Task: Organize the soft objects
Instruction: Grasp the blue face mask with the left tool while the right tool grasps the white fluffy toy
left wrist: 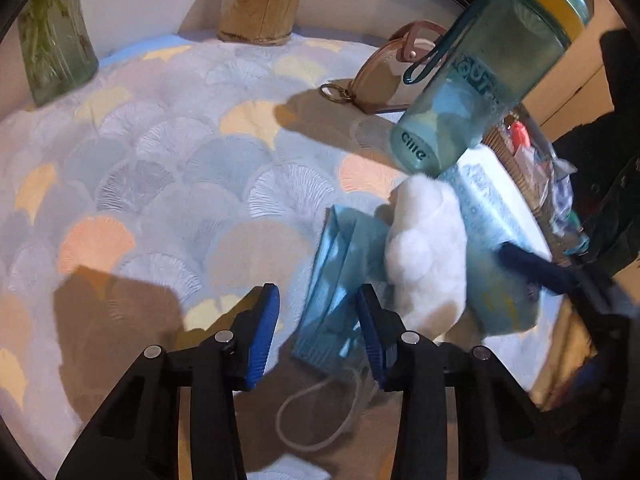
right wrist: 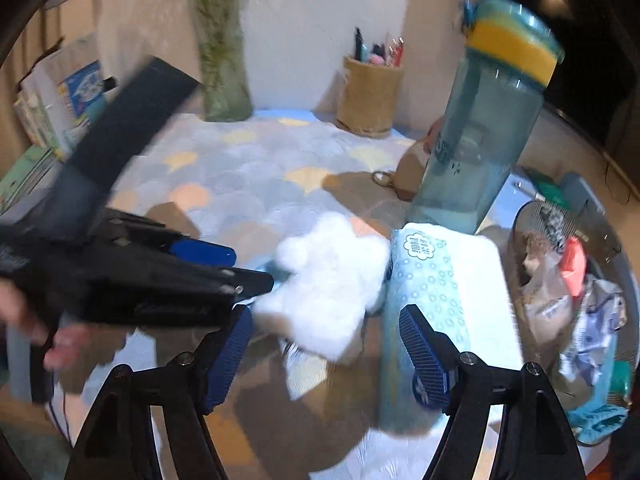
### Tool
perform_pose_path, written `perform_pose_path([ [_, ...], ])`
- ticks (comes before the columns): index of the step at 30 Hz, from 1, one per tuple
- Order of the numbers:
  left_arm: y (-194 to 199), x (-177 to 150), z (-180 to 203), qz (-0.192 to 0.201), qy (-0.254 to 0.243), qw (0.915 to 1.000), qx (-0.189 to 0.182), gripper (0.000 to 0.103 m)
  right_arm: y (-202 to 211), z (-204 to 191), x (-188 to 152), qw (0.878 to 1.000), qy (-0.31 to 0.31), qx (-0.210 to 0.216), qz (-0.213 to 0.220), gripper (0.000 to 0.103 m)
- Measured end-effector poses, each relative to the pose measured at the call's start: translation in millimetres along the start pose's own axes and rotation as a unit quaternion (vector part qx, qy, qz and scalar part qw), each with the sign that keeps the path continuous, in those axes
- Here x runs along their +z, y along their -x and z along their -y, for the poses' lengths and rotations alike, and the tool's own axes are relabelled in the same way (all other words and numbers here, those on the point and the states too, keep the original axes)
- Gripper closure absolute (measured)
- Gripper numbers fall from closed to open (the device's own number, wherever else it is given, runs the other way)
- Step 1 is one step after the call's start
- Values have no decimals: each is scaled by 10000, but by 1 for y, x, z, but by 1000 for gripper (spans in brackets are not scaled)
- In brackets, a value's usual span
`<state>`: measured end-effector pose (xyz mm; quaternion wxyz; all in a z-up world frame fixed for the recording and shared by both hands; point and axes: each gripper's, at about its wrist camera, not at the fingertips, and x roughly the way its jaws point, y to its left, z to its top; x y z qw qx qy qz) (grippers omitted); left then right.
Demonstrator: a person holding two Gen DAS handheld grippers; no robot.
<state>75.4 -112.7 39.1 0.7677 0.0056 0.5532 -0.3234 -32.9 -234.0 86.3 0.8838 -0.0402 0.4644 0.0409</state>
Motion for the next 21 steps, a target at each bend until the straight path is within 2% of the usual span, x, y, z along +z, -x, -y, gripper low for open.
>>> perform_pose_path([
  [1, 0, 1, -1, -5, 19, 10000, -73, 68, -4, 2, 1, 10000, -32, 11, -19, 29],
  [3, -2, 3, 0, -17, -29, 9999, -103, 76, -7, 2, 3, 10000, 26, 24, -49, 30],
  [5, -3, 1, 5, 25, -190, 9998, 5, 79, -16, -2, 4, 9995, 218, 44, -209, 30],
  [8, -6, -3, 23, 146, -528, 9981, 292, 93, -28, -19, 1, 9974, 653, -74, -293, 32],
  [10, -9, -5, 26, 186, -360, 9989, 222, 93, -37, -24, 0, 9977, 589, 5, -322, 46],
  [15, -12, -7, 30, 186, -203, 9996, 21, 95, -25, -27, -3, 9990, 404, -54, -164, 53],
  [16, -14, -7, 31, 180, -193, 9997, 3, 95, -21, -25, -4, 9993, 343, -70, -130, 61],
  [21, -18, -8, 38, 256, -183, 9995, -40, 96, -4, -12, -10, 9998, -180, -101, -50, 61],
])
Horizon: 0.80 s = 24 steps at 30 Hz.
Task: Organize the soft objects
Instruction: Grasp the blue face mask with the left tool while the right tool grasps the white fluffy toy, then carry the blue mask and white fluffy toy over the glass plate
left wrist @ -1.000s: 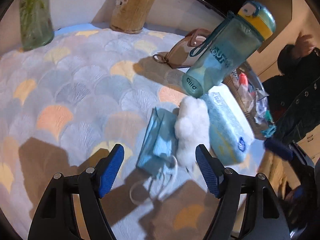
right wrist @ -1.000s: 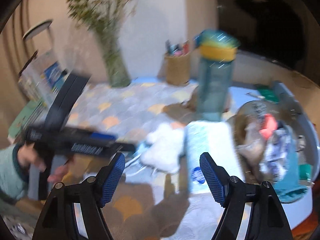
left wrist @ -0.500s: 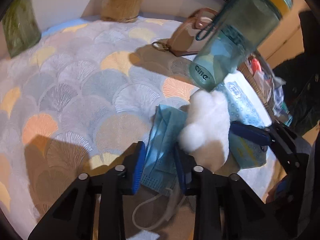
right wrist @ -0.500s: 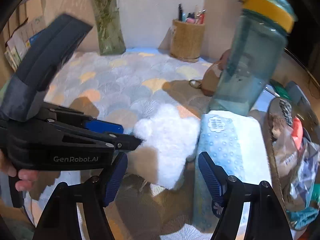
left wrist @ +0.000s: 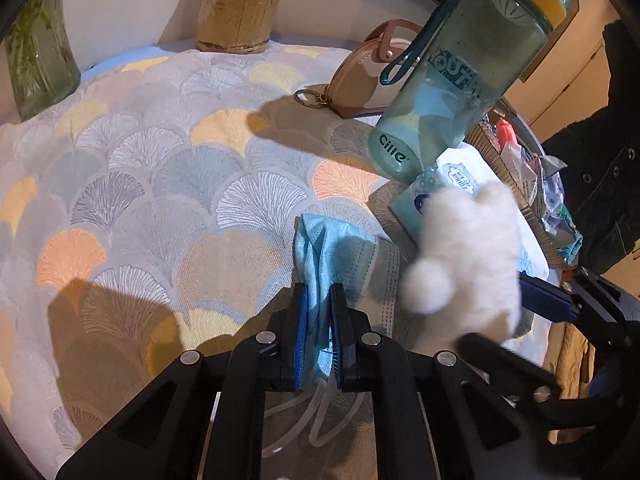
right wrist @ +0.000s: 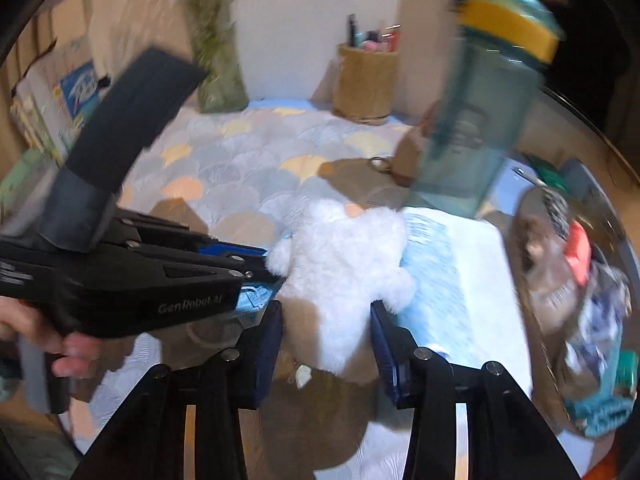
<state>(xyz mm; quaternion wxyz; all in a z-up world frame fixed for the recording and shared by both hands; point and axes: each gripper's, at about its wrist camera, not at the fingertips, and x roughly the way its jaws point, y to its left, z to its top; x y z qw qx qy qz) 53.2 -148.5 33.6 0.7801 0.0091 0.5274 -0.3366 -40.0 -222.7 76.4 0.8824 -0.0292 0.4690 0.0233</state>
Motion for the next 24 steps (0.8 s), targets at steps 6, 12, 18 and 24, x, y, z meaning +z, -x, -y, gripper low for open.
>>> perform_pose_path([
  [6, 13, 9, -12, 224, 271, 9993, -144, 97, 18, 5, 0, 9987, -394, 82, 313, 61],
  [12, 55, 13, -29, 704, 704, 9948, -194, 97, 41, 19, 12, 9964, -468, 308, 635, 61],
  [18, 128, -11, -78, 1128, 1116, 9868, 313, 97, 58, 6, 27, 9939, -153, 678, 859, 61],
  [24, 152, -34, -97, 1161, 1498, 9793, 708, 97, 53, -17, 40, 9904, 51, 1044, 903, 61],
])
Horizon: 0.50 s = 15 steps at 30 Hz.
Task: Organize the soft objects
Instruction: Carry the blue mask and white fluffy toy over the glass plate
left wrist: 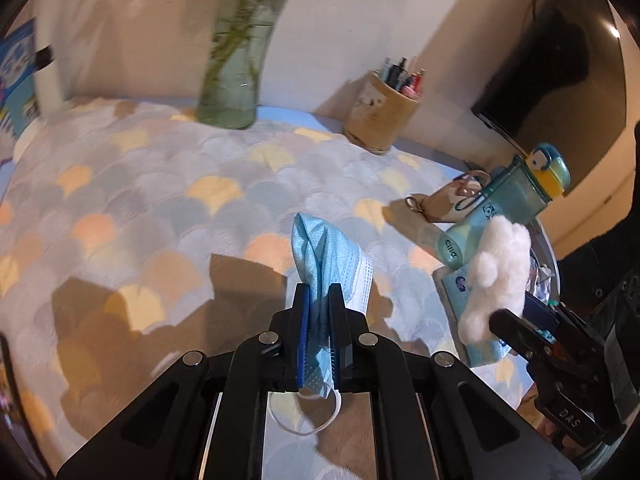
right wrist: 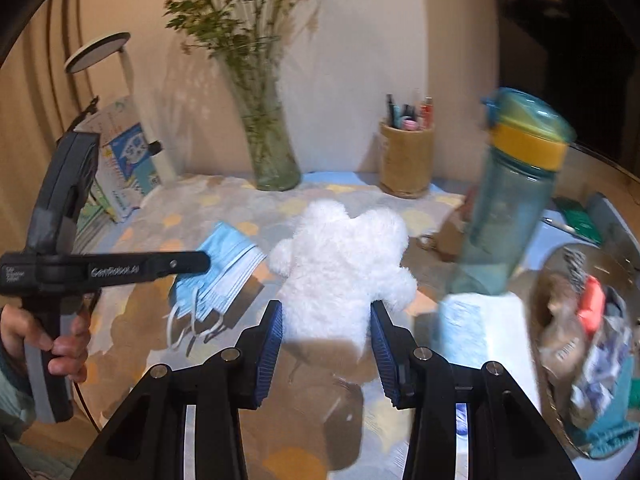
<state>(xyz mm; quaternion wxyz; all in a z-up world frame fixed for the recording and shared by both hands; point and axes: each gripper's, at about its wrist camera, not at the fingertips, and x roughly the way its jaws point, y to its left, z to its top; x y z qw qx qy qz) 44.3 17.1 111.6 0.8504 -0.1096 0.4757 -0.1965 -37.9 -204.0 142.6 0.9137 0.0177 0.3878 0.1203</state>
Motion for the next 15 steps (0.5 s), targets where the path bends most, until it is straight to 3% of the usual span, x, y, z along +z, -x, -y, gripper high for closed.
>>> perform_pose_path([
  [4, 6, 4, 4, 95, 20, 9999, 59, 97, 6, -7, 5, 9999, 102, 60, 92, 61],
  [8, 19, 25, 33, 483, -212, 9985, -166, 97, 19, 4, 17, 9994, -42, 47, 341, 61],
  [12, 36, 58, 79, 1091, -555, 9911, -524, 97, 46, 29, 36, 9965, -282, 25, 782, 61],
  [15, 52, 81, 119, 1594, -776, 9797, -940, 97, 74, 51, 50, 9924, -308, -220, 1168, 61],
])
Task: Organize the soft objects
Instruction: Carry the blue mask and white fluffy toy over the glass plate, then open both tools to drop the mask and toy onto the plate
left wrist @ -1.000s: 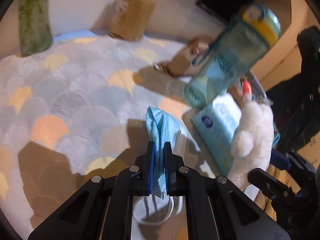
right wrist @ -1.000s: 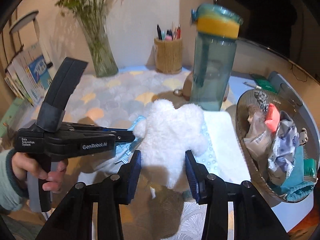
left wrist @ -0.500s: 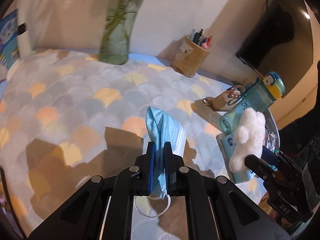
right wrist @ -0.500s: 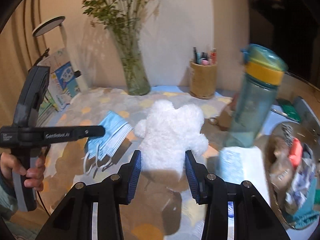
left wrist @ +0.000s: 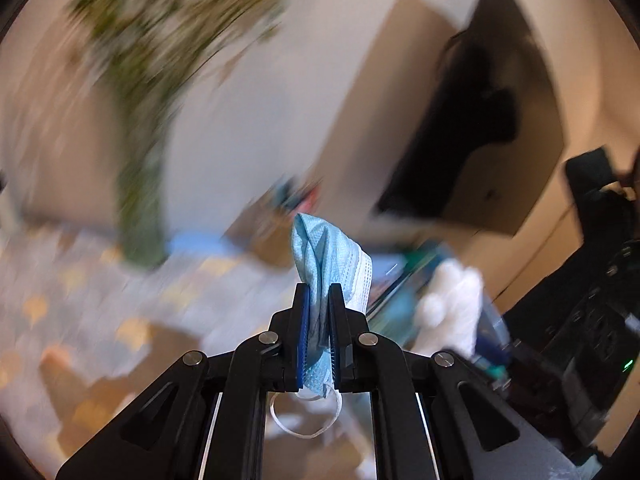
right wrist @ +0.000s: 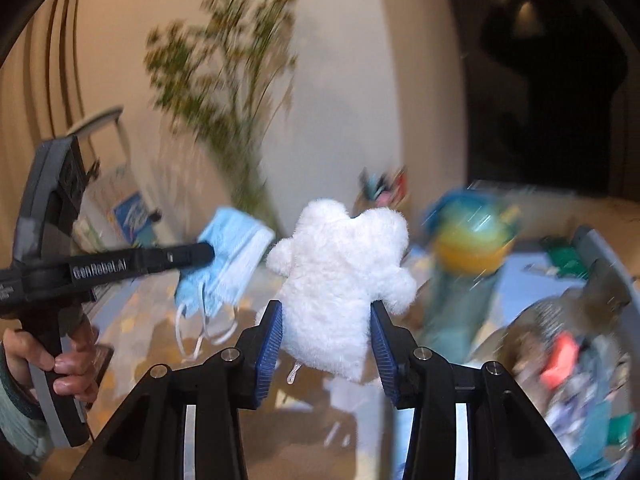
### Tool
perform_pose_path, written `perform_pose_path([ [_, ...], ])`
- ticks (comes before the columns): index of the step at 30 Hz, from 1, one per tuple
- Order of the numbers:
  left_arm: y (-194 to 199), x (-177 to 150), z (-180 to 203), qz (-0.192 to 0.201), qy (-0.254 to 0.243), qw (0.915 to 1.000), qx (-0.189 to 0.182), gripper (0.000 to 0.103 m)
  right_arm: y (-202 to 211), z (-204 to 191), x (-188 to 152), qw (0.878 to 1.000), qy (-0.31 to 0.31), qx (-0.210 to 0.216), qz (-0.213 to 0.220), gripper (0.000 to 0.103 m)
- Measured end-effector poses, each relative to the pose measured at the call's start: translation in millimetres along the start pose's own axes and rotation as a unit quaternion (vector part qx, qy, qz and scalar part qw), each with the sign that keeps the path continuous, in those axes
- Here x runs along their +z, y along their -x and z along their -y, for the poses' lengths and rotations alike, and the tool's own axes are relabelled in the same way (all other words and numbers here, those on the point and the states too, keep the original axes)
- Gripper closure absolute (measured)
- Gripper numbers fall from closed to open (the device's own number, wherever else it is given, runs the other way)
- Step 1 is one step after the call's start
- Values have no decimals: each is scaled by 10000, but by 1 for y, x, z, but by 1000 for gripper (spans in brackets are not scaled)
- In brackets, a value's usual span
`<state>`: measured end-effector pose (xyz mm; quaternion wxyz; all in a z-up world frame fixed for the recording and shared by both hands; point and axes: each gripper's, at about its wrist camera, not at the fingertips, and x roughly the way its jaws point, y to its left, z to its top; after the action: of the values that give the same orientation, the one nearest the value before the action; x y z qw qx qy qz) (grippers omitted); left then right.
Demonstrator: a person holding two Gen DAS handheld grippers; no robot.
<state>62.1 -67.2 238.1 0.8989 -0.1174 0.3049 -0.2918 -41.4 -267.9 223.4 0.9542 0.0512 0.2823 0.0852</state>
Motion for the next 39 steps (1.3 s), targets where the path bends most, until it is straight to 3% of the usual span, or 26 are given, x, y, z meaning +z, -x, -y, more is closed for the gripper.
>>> perform_pose_path([
  [2, -3, 18, 29, 265, -233, 9989, -297, 97, 16, 18, 12, 9995, -40, -182, 238, 61],
  [6, -27, 34, 89, 378, -694, 9931, -862, 97, 38, 61, 26, 9961, -283, -589, 586, 61],
  [10, -62, 27, 140, 79, -1030, 9855, -1346, 97, 55, 108, 27, 9893, -492, -1162, 726, 61],
  [15, -110, -5, 190, -474, -1322, 9756, -1686, 97, 70, 170, 7, 9778, -1036, -1734, 555, 61],
  [18, -139, -28, 203, -867, -1409, 9723, -1650, 97, 75, 199, -9, 9708, -1386, -1912, 425, 61],
  [24, -179, -70, 204, -1559, -1230, 9698, -1416, 97, 70, 228, -35, 9678, -1383, -2099, -104, 61],
  [39, -182, -74, 219, -1682, -1289, 9683, -1323, 97, 68, 239, -43, 9716, -1392, -1907, -171, 61],
])
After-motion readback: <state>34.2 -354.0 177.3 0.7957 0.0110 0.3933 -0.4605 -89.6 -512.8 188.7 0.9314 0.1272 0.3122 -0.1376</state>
